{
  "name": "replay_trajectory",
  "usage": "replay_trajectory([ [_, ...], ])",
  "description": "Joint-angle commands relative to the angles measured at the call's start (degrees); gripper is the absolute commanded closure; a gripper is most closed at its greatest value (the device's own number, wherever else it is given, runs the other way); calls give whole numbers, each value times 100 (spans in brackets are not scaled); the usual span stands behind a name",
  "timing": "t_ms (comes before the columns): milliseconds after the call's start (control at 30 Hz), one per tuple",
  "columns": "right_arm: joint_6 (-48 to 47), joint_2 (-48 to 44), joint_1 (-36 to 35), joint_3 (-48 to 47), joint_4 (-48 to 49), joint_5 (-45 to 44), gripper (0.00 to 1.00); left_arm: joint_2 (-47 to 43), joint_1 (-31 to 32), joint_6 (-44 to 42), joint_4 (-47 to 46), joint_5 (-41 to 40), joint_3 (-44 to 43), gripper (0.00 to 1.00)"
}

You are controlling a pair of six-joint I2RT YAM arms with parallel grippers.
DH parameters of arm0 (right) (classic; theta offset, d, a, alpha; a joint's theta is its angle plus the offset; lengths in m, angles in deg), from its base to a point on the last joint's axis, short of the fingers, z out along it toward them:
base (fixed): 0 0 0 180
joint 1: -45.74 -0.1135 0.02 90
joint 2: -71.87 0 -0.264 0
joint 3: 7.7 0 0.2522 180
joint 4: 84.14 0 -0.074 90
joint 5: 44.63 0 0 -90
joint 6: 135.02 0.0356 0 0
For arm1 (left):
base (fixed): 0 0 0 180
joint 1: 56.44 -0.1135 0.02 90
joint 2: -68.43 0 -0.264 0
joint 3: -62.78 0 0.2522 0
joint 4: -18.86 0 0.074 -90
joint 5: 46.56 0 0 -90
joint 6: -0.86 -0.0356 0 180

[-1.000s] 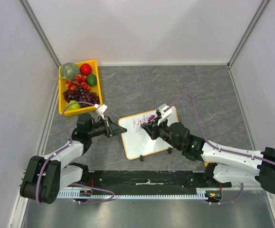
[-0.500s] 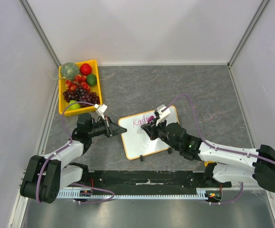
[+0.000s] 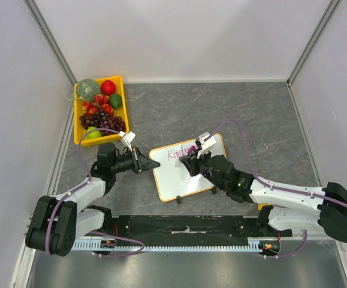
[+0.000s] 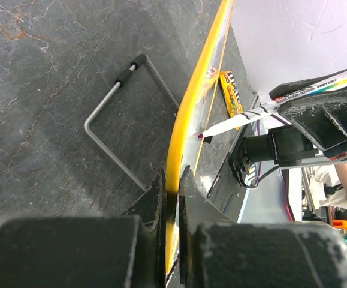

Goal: Write a sentence on the whiteboard

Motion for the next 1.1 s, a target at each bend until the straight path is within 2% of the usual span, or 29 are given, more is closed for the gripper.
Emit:
replay_trajectory([
  [0, 39, 3, -9, 105, 10, -157, 100, 147, 32, -508, 661, -599, 21, 98],
  [500, 4, -129, -18, 219, -131, 212, 100, 147, 32, -500, 653, -581, 4, 98],
  [1067, -13, 29, -18, -185, -131, -253, 100, 121, 32, -500, 653, -581, 12, 98],
])
